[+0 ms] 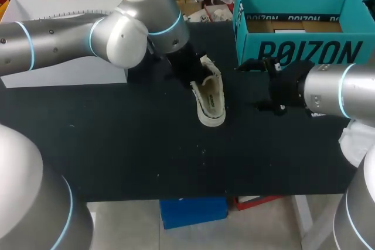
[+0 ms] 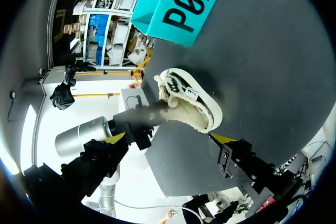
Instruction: Take the shoe out of the shoebox, open the shoe tongue, remove and reinsert the insole, then place the shoe into the shoebox
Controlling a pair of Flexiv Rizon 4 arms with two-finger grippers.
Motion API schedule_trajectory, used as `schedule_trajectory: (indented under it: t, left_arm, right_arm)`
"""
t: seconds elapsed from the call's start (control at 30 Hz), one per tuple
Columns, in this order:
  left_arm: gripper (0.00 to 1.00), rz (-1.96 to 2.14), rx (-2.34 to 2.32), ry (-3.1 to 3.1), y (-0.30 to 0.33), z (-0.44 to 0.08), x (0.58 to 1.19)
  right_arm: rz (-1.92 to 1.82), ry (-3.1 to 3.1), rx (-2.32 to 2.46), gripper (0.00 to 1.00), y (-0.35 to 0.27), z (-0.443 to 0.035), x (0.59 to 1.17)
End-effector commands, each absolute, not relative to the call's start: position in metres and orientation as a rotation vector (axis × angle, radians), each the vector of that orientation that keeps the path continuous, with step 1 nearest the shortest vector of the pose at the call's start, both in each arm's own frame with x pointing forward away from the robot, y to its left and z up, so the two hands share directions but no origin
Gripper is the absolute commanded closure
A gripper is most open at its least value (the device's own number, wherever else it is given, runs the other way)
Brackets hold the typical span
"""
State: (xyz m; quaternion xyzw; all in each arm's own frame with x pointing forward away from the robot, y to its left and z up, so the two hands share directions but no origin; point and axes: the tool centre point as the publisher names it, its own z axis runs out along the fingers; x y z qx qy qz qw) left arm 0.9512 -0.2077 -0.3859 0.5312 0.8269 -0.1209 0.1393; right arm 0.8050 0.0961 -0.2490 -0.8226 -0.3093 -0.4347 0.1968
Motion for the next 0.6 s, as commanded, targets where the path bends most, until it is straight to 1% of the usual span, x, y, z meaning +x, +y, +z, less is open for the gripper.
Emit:
schedule_trajectory:
  t: [0.03,0.2,0.6]
  left_arm:
    - [0.73,-0.366,1.524,2.363,-0.201,-0.382,0.946]
    - [0.71,-0.373,1.536,2.386,-0.202,-0.393,0.944]
    - [0.71,-0.347,1.564,2.384,-0.209,-0.403,0.946]
  right_arm:
    - [-1.402,-0.539,-2.560,0.00,0.097,-0.252,0.797]
    - [-1.402,-0.539,-2.560,0.00,0.097,-0.252,0.797]
    - [-1.402,-0.539,-2.560,0.00,0.097,-0.252,0.797]
